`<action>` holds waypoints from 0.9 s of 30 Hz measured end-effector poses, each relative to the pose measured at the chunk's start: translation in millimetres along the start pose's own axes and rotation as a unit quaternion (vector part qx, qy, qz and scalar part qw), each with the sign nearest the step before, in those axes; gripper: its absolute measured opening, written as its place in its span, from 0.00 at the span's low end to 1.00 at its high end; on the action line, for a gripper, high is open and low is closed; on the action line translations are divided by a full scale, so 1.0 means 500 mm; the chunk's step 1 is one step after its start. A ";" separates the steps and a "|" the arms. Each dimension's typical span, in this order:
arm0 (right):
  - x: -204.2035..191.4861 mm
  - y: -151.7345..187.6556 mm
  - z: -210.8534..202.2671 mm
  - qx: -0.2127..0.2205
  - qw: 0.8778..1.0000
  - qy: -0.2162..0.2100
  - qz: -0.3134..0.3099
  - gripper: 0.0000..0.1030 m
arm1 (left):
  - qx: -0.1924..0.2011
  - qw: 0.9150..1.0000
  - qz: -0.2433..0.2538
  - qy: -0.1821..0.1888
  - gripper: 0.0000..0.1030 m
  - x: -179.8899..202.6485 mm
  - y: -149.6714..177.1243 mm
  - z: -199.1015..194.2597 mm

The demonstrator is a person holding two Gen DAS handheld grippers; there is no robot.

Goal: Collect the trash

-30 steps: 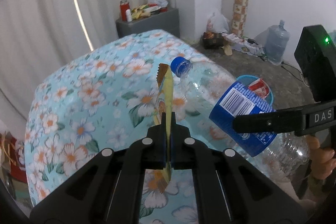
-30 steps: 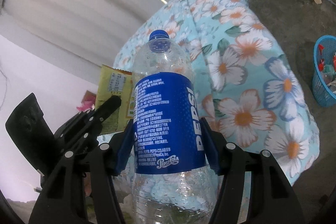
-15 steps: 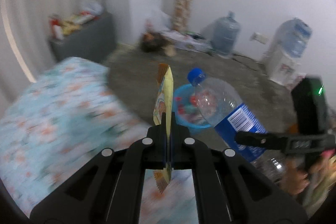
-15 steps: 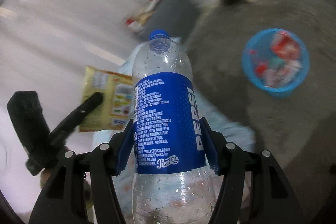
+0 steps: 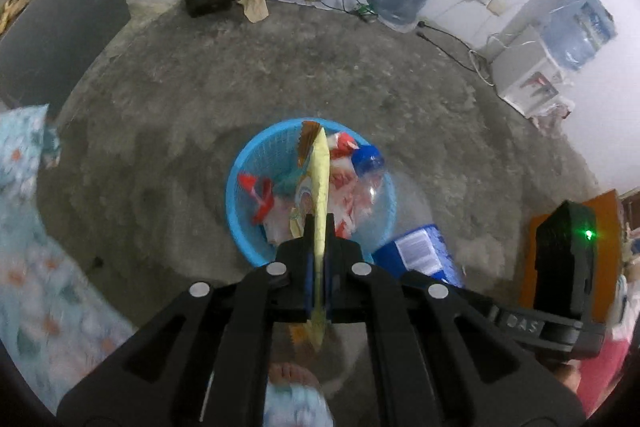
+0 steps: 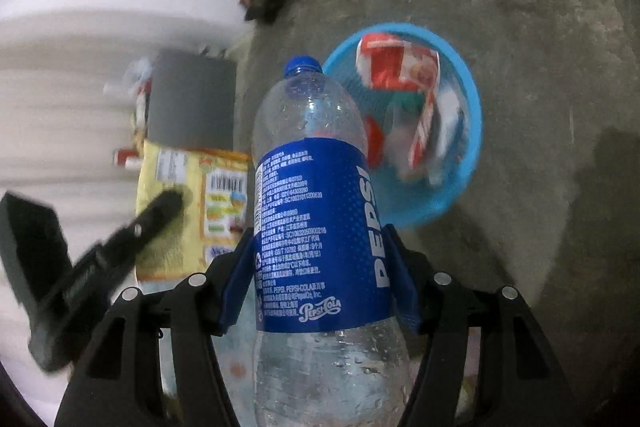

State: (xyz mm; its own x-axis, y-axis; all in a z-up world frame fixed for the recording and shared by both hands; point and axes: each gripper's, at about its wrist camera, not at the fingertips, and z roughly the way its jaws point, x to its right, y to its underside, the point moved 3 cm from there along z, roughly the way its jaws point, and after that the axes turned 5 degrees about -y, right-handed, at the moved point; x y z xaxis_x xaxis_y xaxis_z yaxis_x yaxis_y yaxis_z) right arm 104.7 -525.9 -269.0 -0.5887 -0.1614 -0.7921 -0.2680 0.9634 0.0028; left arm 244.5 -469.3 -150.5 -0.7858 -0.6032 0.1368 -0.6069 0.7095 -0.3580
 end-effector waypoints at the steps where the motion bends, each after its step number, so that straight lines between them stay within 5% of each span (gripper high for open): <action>1: 0.013 -0.021 0.013 0.004 1.000 -0.006 0.008 0.70 | -0.002 1.000 0.001 0.002 0.23 0.002 -0.008 0.018; 2: 0.027 -0.043 0.043 0.002 1.000 -0.008 0.021 0.74 | -0.011 1.000 0.000 0.004 0.49 0.003 -0.018 0.045; 3: 0.040 -0.056 0.060 0.001 1.000 0.001 0.029 0.74 | -0.015 1.000 -0.007 -0.002 0.56 -0.003 -0.026 0.065; 6: 0.080 -0.064 0.102 0.009 0.998 0.047 0.043 0.74 | -0.008 1.000 -0.027 -0.011 0.58 -0.013 -0.031 0.095; 15: 0.081 -0.014 0.024 0.049 0.998 0.047 0.013 0.74 | 0.025 0.999 -0.037 0.003 0.59 -0.006 -0.023 0.023; 22: -0.040 0.068 -0.106 0.099 0.988 0.078 -0.093 0.75 | 0.100 0.995 -0.018 0.026 0.67 0.007 0.038 -0.197; 27: -0.181 0.186 -0.183 0.118 0.963 0.107 -0.216 0.82 | 0.162 0.986 -0.013 0.028 0.77 -0.015 0.136 -0.386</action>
State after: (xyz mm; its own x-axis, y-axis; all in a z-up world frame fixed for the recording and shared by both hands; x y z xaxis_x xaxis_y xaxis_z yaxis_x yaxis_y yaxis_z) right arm 63.2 -441.5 -141.3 -0.6119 -0.5742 -0.5439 -0.3575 0.8143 -0.4574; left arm 186.4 -346.1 2.4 -0.7818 -0.5915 0.1972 -0.5637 0.5355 -0.6289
